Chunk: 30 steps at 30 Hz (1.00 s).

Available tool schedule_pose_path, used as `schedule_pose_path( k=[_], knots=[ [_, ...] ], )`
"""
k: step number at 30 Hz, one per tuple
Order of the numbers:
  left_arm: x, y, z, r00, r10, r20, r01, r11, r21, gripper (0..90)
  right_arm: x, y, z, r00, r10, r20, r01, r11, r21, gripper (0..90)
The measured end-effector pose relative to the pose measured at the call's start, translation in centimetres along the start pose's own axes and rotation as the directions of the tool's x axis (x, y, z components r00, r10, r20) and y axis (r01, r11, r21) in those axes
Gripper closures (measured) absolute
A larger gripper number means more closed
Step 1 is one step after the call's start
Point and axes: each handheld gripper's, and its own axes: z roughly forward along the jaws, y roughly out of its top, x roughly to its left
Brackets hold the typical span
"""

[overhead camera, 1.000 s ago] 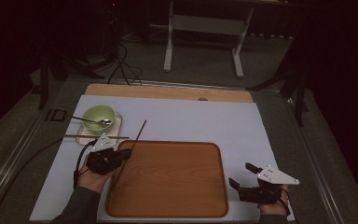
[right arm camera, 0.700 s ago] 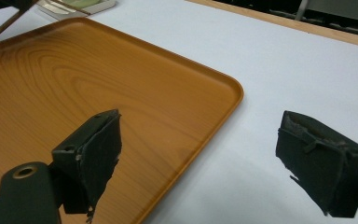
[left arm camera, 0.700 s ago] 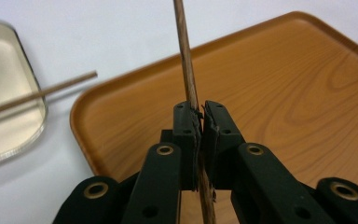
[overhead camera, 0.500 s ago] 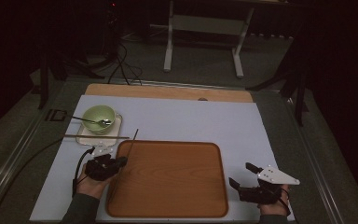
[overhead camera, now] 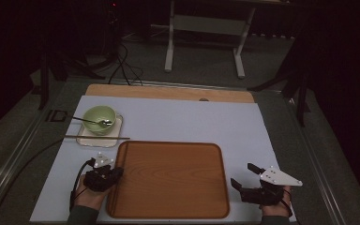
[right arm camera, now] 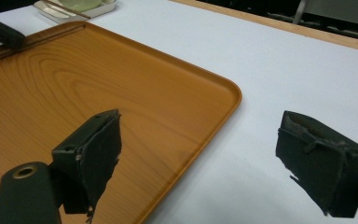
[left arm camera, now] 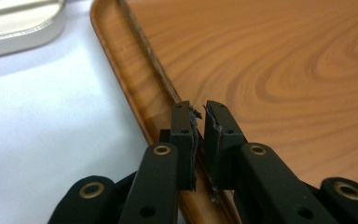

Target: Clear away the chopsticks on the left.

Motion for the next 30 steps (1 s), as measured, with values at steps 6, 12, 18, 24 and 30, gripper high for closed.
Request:
schedule_pose_path(
  k=[6,12,18,24,30],
  knots=[
    [-0.8,-0.1,-0.1,0.9988,0.046,-0.019,-0.046,0.9987,0.021,81.8,0.0,0.0,0.0,1.0000,-0.001,0.000,0.001,1.000,-0.001,13.7],
    [-1.1,-0.1,0.1,0.9970,0.071,-0.030,-0.070,0.9968,0.040,78.5,0.0,0.0,0.0,1.0000,0.001,0.001,-0.001,1.000,-0.001,13.7],
    [-1.3,-0.1,0.0,0.9962,0.081,-0.034,-0.079,0.9961,0.038,73.5,0.0,0.0,0.0,1.0000,-0.001,0.001,0.001,1.000,-0.001,13.7],
    [-1.4,0.0,-0.3,0.9956,0.088,-0.032,-0.087,0.9959,0.024,66.2,0.0,0.0,0.0,1.0000,-0.005,0.000,0.005,1.000,-0.003,13.7],
    [-1.2,0.2,-0.9,0.9960,0.084,-0.033,-0.084,0.9965,0.006,60.2,0.1,0.1,0.2,0.9999,-0.011,-0.002,0.011,1.000,0.001,13.7]
  ],
)
